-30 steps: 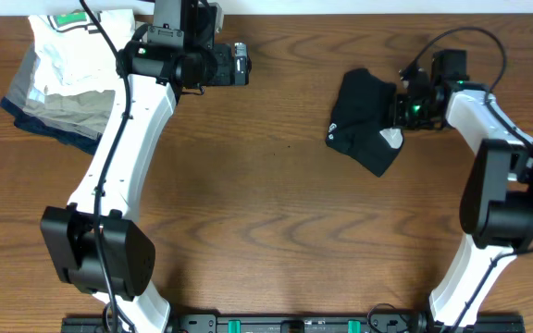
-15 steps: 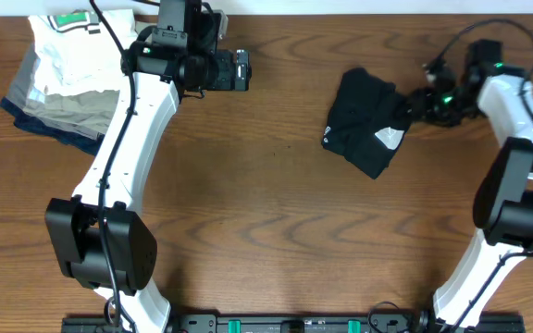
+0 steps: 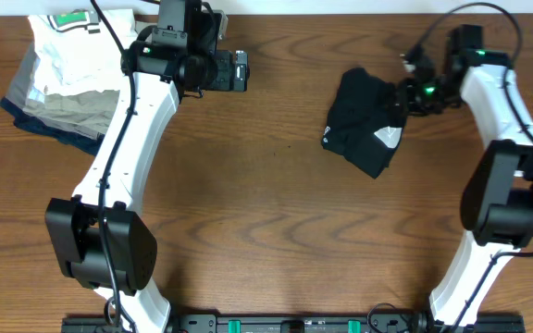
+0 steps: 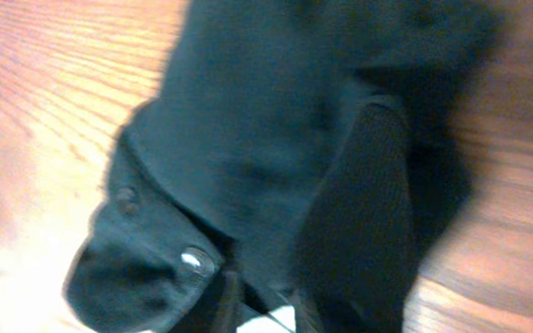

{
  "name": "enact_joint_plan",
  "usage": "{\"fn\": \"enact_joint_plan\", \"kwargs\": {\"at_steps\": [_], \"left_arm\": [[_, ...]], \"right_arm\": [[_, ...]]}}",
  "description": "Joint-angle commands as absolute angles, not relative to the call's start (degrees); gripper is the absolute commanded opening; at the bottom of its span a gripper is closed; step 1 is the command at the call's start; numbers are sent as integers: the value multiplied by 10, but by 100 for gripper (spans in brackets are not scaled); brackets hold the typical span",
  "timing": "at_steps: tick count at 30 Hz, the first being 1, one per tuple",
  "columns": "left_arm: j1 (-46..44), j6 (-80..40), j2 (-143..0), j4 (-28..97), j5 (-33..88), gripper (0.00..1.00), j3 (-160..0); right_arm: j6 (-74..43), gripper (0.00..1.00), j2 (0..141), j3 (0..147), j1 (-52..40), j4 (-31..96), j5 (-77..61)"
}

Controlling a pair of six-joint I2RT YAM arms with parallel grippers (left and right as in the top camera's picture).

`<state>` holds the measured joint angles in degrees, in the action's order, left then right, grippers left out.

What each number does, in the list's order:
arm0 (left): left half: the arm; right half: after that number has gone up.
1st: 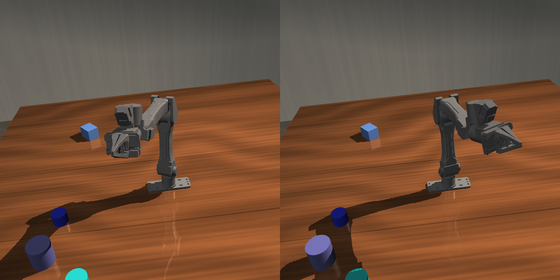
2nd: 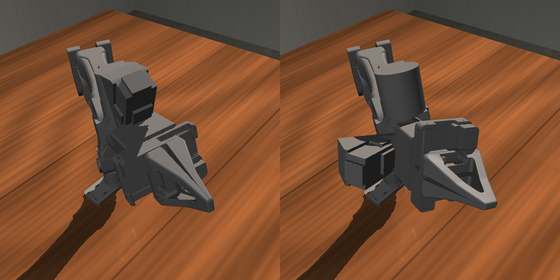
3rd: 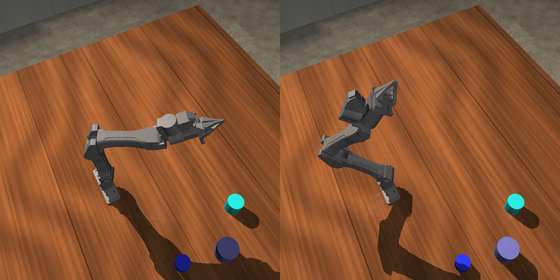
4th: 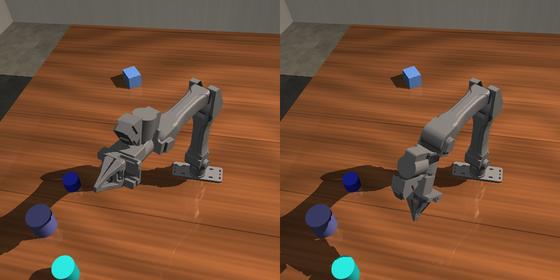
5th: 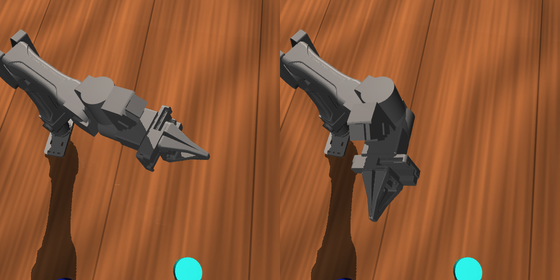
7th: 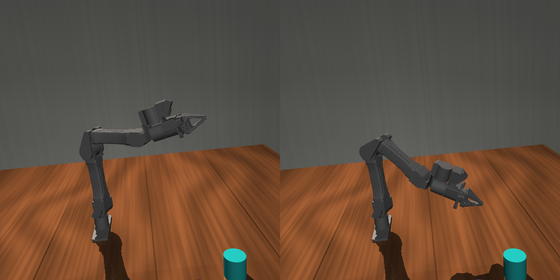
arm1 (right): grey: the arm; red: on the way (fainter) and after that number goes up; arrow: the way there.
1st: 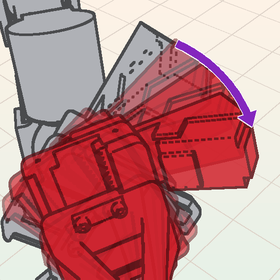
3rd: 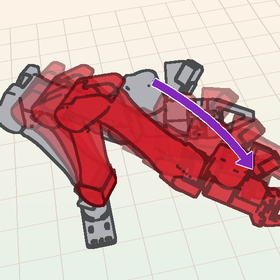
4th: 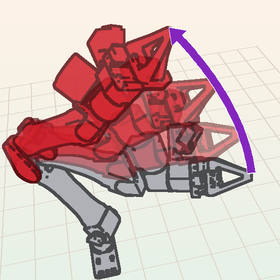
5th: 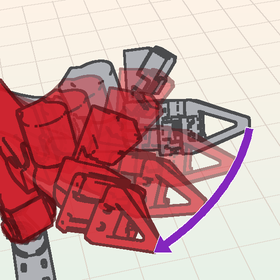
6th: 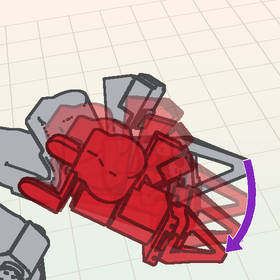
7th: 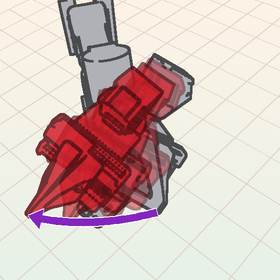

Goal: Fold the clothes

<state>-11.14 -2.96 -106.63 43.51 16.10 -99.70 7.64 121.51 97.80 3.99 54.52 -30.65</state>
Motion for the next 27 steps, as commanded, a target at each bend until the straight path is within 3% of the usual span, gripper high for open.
{"fn": "enact_joint_plan", "kwargs": {"at_steps": [1, 12, 27], "left_arm": [[-110, -23, -1073, 437, 153, 98, -989], [-110, -23, -1073, 437, 153, 98, -987], [-121, -22, -1075, 446, 154, 98, -986]], "right_arm": [[78, 4, 1202, 987, 7, 544, -309], [33, 1, 1217, 939, -12, 535, -179], [13, 1, 1220, 814, 43, 396, -195]]}}
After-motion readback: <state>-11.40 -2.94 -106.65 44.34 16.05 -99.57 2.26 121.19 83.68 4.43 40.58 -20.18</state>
